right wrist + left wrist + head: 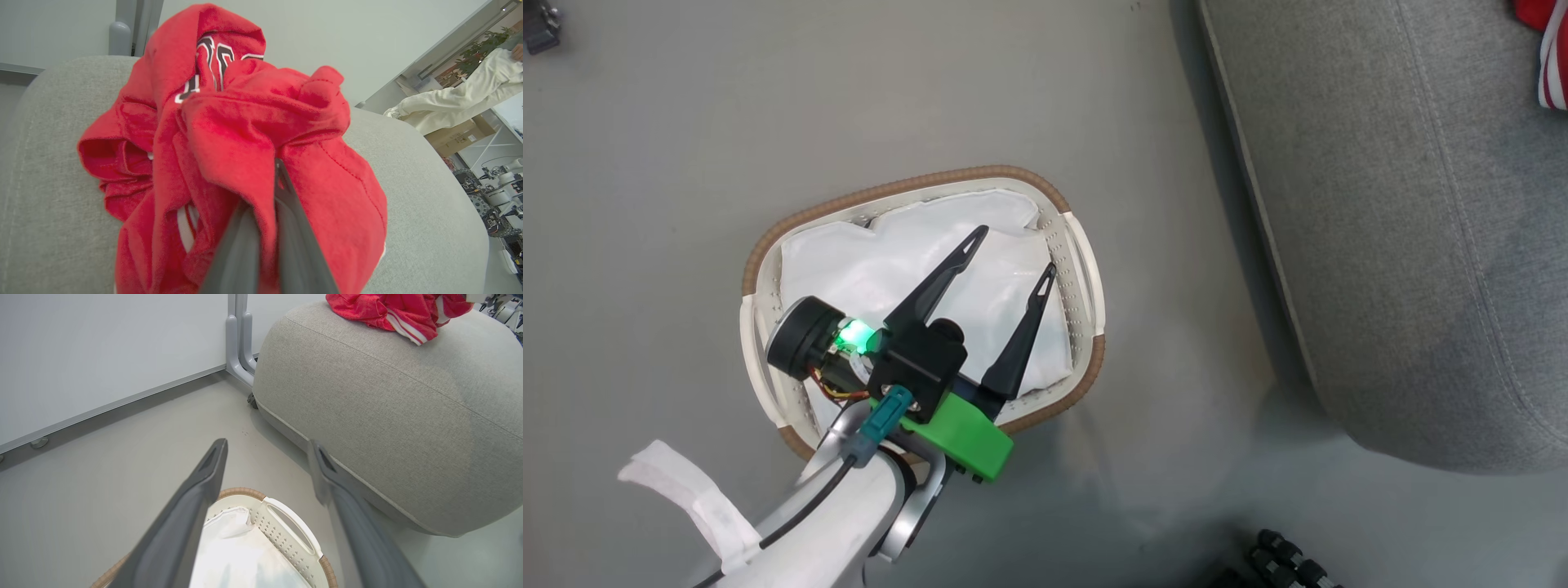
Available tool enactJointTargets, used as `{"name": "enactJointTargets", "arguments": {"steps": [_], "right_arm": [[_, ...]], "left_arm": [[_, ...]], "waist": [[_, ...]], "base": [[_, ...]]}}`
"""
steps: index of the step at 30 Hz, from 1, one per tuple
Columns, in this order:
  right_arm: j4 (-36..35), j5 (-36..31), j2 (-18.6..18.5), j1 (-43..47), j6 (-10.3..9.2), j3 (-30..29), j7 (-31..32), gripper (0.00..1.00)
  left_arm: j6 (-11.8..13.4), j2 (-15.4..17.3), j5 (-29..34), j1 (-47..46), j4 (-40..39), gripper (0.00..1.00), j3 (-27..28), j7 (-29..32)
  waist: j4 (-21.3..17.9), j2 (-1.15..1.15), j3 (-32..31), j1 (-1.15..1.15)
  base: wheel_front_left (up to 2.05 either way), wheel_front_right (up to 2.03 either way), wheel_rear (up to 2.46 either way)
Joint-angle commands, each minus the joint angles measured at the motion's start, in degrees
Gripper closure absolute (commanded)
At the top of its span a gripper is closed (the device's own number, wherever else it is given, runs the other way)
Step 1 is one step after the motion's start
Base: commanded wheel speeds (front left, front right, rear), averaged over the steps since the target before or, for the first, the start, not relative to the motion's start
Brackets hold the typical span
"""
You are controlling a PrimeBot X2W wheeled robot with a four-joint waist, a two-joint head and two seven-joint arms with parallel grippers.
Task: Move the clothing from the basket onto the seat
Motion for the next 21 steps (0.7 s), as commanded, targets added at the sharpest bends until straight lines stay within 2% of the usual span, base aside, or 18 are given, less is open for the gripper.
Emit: {"name": "enactJointTargets", "arguments": {"steps": [1,3,4,5,6,14,21], "right_arm": [[0.83,-0.94,0.36,1.04,-0.08,-0.85,-0.88,1.00],[2.01,-2.06,1.58,1.86,-0.08,-1.56,-1.85,1.00],[2.39,-2.74,1.94,2.17,-0.08,-1.62,-2.37,0.86],[2.68,-3.21,2.19,2.51,-0.08,-1.61,-2.76,0.61],[2.77,-3.60,2.36,2.80,-0.08,-2.07,-3.10,0.00],[0.73,-3.98,4.16,5.68,-0.08,-3.29,-4.18,0.00],[-5.08,-1.54,5.51,11.72,-0.08,-0.25,-4.23,0.00]], "left_arm": [[0.18,0.38,0.53,0.58,-0.42,0.00,0.13,0.08],[0.25,0.43,0.43,0.56,-0.49,0.00,0.06,0.22],[0.23,0.37,0.37,0.48,-0.51,0.00,0.00,0.11],[0.23,0.28,0.28,0.43,-0.51,0.00,-0.01,-0.04],[0.27,0.21,0.10,0.44,-0.47,0.00,0.05,-0.23],[0.53,-0.44,-1.04,0.98,0.70,0.00,0.68,-2.07],[0.59,-2.06,-2.87,1.65,2.70,0.00,1.23,-4.43]], "waist": [[-0.27,0.00,-0.05,0.00],[-0.48,0.00,-0.28,0.00],[-0.57,0.00,-0.47,0.00],[-0.63,0.00,-0.64,0.00],[-0.73,0.00,-0.88,0.00],[-1.56,0.00,-3.67,0.00],[-1.91,0.00,-7.58,0.00]], "base": [[0.00,0.00,0.00],[0.00,0.00,0.00],[0.00,0.00,0.00],[0.00,0.00,0.00],[0.00,0.00,0.00],[0.00,0.00,0.00],[0.00,0.00,0.00]]}}
